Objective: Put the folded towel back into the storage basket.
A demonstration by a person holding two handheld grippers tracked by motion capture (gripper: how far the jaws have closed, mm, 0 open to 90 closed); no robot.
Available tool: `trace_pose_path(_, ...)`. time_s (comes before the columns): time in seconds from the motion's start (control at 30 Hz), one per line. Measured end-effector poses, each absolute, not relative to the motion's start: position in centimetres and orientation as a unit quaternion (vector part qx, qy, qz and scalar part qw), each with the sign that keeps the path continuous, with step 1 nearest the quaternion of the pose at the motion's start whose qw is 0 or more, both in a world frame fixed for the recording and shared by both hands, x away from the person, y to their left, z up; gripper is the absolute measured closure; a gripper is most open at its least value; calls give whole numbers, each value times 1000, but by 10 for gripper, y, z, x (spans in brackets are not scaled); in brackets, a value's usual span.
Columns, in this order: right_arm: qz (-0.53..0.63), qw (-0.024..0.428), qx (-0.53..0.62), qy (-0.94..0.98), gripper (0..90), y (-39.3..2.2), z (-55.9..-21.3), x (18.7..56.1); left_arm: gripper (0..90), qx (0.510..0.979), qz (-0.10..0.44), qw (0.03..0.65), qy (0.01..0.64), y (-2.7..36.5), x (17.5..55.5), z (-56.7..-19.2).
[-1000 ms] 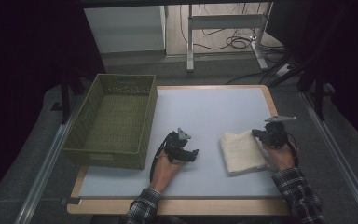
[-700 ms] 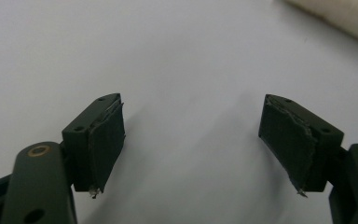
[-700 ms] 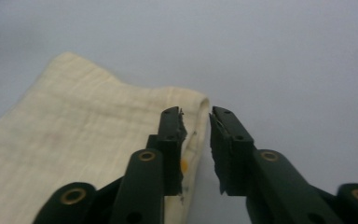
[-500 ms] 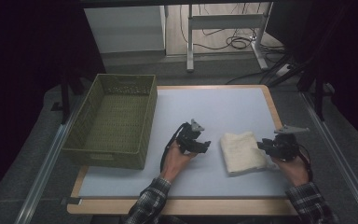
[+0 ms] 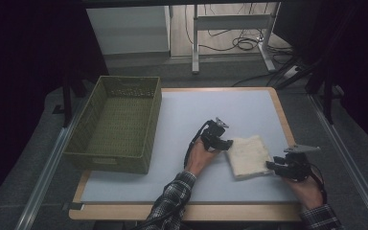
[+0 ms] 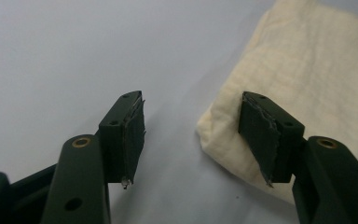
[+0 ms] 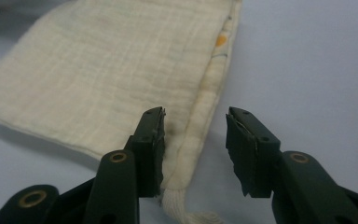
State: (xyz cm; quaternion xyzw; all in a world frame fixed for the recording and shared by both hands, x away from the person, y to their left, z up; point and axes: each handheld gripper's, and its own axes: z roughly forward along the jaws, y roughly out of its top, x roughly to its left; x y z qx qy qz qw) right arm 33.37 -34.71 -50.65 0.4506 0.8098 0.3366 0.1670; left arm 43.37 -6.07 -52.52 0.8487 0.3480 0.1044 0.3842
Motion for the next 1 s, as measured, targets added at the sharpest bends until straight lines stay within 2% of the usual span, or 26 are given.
trace_pose_path(0.17,342,148,457,808,522,-346,-515,332,415,850,98,384,347,-60,434,-530)
trace_pose_path(0.27,342,147,456,808,529,-345,-515,330,485,856,94,378,339,-62,433,-529)
trace_pose_path(0.3,341,146,458,808,550,-344,-515,330,485,858,85,377,338,-64,433,-528)
trace_pose_path(0.33,345,136,457,809,668,-344,-515,330,535,860,81,375,337,-64,434,-527)
trace_pose_path(0.37,361,107,458,805,781,-344,-516,330,628,861,74,375,336,-65,434,-527)
trace_pose_path(0.43,373,86,467,797,802,-347,-518,332,750,862,51,377,334,-66,434,-526)
trace_pose_path(0.47,373,86,467,797,802,-347,-518,332,750,862,41,380,332,-66,435,-526)
trace_pose_path(0.5,378,73,471,794,810,-349,-518,334,797,862,35,380,334,-66,435,-526)
trace_pose_path(0.57,383,61,474,791,827,-351,-518,335,836,861,42,385,330,-66,433,-526)
trace_pose_path(0.77,386,66,463,795,831,-347,-511,333,850,853,65,402,325,-62,432,-516)
trace_pose_path(1.0,398,97,438,800,828,-335,-492,333,845,858,107,397,310,-55,427,-496)
